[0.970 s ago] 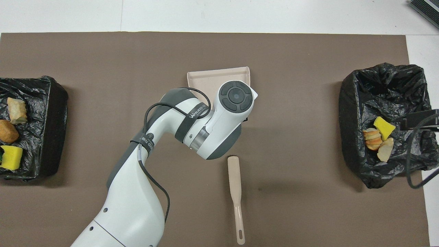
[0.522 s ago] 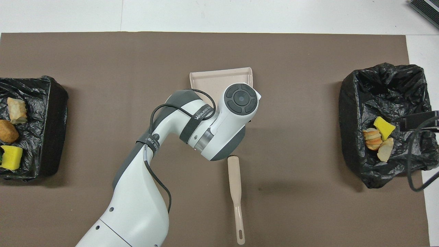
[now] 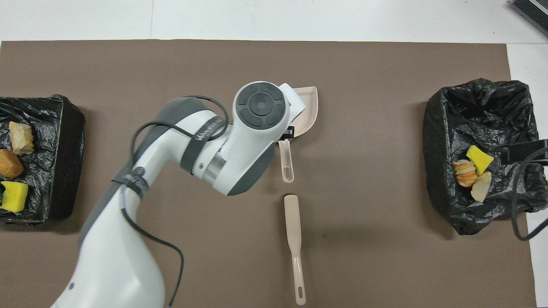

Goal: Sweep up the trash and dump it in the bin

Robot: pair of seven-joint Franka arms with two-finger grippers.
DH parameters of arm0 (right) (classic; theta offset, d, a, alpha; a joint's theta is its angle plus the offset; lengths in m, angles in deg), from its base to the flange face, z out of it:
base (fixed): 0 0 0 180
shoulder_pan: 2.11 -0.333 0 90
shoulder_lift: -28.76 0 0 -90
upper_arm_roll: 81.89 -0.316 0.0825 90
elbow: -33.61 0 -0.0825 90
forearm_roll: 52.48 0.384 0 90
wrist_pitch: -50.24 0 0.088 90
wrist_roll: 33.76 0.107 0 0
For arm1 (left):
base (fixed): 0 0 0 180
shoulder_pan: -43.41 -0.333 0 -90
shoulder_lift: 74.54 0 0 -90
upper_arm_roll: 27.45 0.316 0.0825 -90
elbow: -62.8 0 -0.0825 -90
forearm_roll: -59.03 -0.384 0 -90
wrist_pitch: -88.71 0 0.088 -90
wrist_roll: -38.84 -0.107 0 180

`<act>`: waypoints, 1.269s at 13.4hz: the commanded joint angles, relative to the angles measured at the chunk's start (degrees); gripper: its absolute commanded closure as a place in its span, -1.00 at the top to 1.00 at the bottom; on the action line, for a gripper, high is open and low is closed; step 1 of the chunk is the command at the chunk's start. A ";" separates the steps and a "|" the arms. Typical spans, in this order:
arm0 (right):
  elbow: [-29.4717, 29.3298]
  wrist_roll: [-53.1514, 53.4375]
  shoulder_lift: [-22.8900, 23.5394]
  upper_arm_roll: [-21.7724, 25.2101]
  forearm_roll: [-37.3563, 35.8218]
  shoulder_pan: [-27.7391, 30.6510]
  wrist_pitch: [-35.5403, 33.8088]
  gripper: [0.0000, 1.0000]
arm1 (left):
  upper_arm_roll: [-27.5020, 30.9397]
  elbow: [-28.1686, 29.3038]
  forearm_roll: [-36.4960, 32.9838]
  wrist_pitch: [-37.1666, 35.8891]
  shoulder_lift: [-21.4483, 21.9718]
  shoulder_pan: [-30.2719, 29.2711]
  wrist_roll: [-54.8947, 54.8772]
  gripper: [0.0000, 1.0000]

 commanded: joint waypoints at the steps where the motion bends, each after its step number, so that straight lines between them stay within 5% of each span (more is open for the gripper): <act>1: 0.08 -0.91 -0.09 -0.36 -0.15 0.10 0.16 1.00 | -0.39 10.72 -0.72 -0.08 11.47 -4.49 -8.10 1.00; 4: 0.08 -0.91 -0.09 -0.36 0.03 0.09 0.16 1.00 | -0.48 14.42 -0.11 -3.93 20.61 -10.12 -19.35 1.00; 10: 0.08 -0.91 -0.09 -0.36 0.03 0.09 0.16 1.00 | 0.05 12.85 5.25 -17.30 30.65 -20.93 -34.74 1.00; 17: 0.08 -0.91 -0.09 -0.36 0.03 0.09 0.16 1.00 | 0.75 -1.20 6.91 -30.04 25.13 -25.95 -37.49 1.00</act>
